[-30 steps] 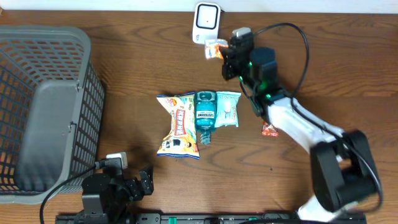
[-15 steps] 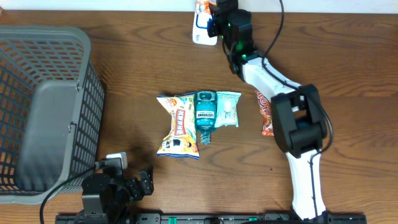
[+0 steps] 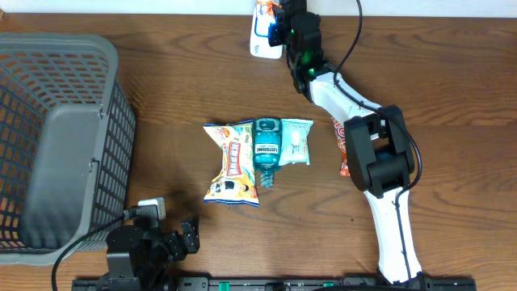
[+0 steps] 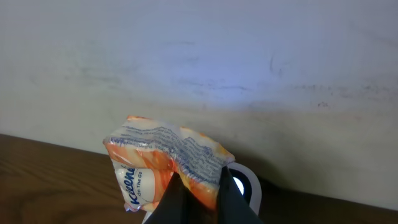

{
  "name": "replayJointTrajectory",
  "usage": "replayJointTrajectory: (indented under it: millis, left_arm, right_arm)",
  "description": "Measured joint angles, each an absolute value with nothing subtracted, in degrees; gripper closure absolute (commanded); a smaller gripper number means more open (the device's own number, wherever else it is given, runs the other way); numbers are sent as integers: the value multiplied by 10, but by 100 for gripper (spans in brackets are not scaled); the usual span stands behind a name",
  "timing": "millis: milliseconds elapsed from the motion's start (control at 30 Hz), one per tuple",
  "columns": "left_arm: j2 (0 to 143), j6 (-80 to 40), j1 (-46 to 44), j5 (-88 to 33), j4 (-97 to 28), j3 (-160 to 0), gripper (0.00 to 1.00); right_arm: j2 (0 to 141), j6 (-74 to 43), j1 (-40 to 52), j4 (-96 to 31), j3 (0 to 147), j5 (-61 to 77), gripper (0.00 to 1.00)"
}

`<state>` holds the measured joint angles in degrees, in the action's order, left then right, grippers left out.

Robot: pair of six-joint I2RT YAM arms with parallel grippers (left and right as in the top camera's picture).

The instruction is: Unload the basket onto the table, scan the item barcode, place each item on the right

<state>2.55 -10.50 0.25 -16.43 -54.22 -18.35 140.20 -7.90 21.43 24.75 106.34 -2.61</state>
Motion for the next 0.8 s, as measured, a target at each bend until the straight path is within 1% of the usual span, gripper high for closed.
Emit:
replayJointTrajectory:
  millis: [133,300,400,467,633,733,800]
  left_arm:
    - [25,-105,3,-164,-542,-183,2]
    - [25,-105,3,-164,-542,-183,2]
    - [25,-105,3,-164,-542,-183,2]
    - [25,-105,3,-164,-542,-183,2]
    - [25,-105,3,-164,-542,-183,2]
    - [25,-105,3,-164,-542,-183,2]
    - [25,-105,3,-164,-542,-183,2]
  right_arm:
    - [1401,-79,214,203,1069,-27,99]
    - [1362,-72,212,66,1068,-38,99]
    - [1297,-54,208,-41,1068,-74,99]
    - [1237,-39,202,-114,1069,-119,99]
    - [1095,-18,171,-268,1083,-289,99]
    - [1057,-17,129,-359,1095,-396,99]
    - [1056,-27,99,-404,1094,-433,99]
